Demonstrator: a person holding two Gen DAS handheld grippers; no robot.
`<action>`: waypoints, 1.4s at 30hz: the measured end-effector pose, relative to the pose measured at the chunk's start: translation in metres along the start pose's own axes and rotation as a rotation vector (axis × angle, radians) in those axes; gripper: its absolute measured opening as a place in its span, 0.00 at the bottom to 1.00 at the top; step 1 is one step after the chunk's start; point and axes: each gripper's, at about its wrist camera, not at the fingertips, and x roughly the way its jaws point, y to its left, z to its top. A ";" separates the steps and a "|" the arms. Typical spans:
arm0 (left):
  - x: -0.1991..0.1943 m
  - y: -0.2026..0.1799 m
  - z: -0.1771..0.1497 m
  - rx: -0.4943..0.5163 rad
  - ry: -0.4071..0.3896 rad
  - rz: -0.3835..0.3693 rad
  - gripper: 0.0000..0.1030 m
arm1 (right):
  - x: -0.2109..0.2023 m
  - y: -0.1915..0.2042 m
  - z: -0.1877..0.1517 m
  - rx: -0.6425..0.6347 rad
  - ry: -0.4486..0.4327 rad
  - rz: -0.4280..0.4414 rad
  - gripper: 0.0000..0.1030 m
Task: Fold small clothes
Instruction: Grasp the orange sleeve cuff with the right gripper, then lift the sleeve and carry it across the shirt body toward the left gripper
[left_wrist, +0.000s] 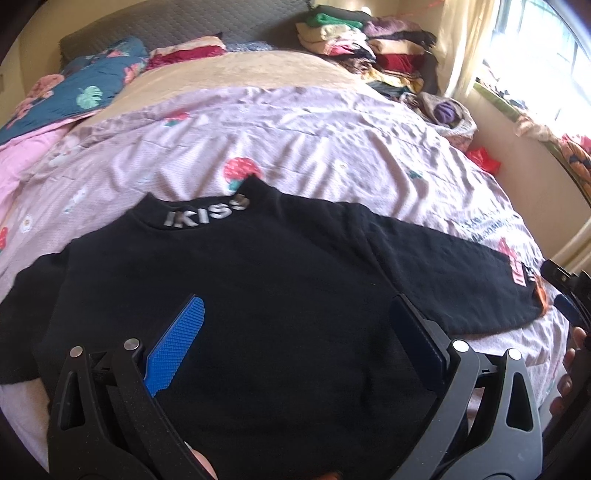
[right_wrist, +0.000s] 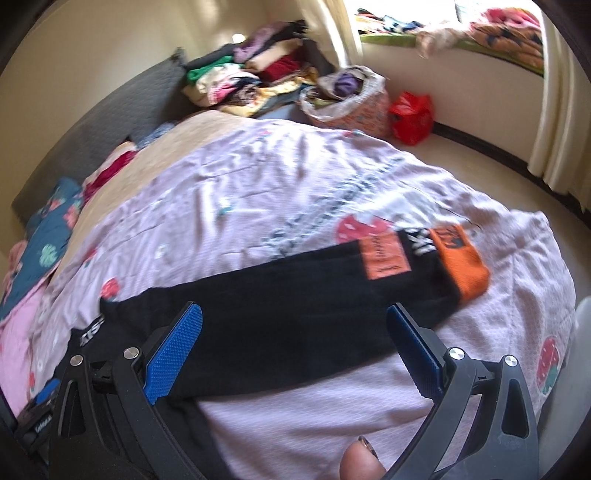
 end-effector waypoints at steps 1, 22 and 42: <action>0.003 -0.004 -0.001 0.008 0.009 -0.010 0.91 | 0.003 -0.007 0.000 0.019 0.002 -0.014 0.96; 0.043 -0.026 -0.024 0.052 0.086 0.001 0.91 | 0.061 -0.112 -0.002 0.274 0.112 -0.020 0.96; 0.020 0.027 -0.007 -0.087 0.031 -0.020 0.91 | 0.021 -0.085 0.014 0.169 -0.143 0.190 0.12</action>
